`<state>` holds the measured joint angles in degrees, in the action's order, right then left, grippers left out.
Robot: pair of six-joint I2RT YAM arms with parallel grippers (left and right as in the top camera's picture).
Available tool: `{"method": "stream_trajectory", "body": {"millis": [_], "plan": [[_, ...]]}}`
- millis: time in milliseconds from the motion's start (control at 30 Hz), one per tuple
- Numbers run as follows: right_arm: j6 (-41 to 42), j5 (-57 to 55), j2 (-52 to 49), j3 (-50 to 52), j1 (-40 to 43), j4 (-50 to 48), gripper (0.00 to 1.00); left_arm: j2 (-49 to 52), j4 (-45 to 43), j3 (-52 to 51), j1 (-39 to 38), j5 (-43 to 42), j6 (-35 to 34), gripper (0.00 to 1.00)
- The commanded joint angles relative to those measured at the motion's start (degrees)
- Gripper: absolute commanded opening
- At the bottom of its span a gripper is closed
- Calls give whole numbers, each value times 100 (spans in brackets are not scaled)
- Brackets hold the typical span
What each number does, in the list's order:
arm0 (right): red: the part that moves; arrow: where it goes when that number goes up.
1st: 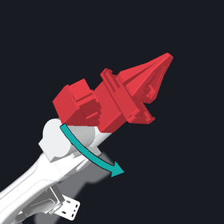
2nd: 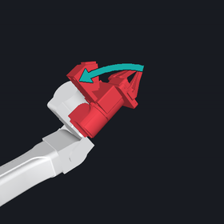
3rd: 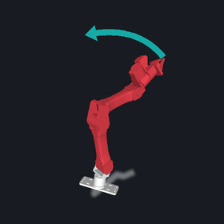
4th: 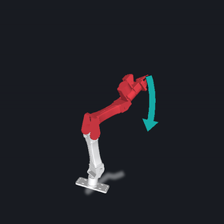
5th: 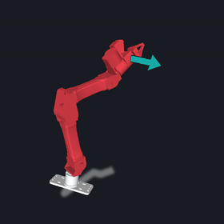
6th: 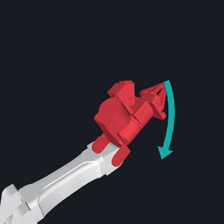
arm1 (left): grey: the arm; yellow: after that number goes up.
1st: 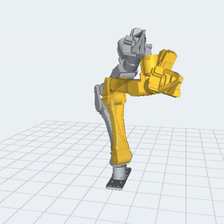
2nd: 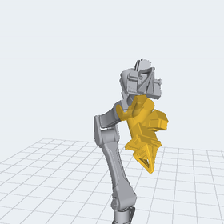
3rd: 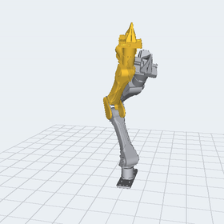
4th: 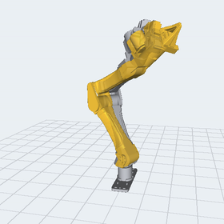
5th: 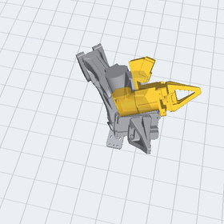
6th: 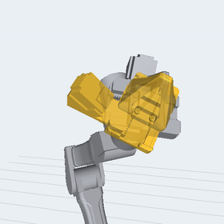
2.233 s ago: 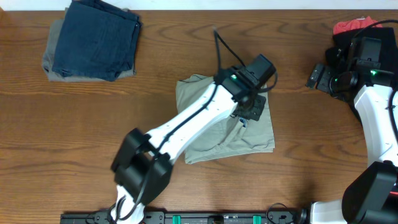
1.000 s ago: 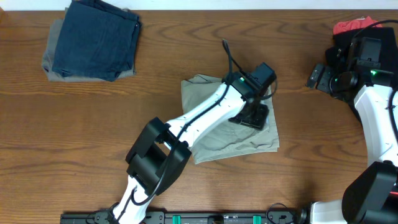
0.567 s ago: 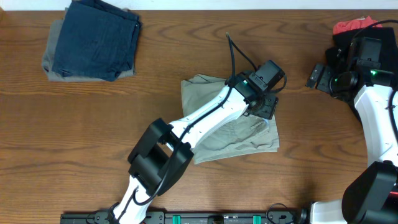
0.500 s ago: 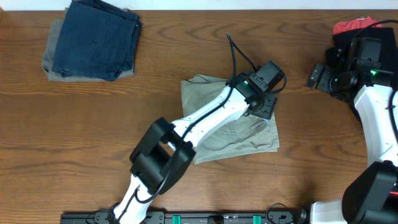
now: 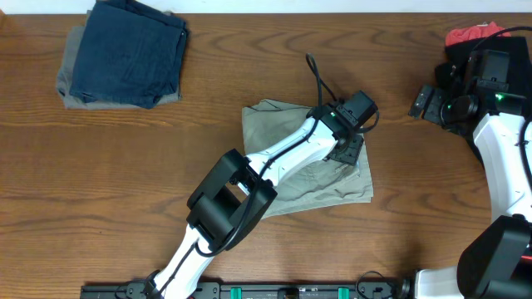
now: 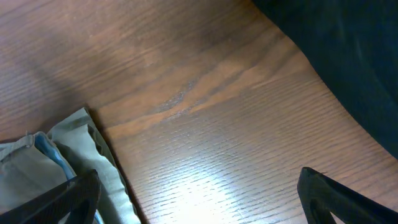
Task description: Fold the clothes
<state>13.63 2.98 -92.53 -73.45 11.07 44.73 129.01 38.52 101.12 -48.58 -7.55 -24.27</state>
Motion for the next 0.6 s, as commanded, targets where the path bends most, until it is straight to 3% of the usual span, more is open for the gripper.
{"method": "stream_trajectory", "body": {"millis": [0, 367, 567], "plan": [[68, -17, -9, -79, 15, -11, 99, -9, 111, -4, -118, -192, -96, 55], [68, -20, -9, -79, 15, -11, 99, -9, 450, -103, -621, -249, -138, 10], [68, -20, -9, -79, 15, -11, 99, -9, 483, -308, -866, -282, -155, 6]]}}
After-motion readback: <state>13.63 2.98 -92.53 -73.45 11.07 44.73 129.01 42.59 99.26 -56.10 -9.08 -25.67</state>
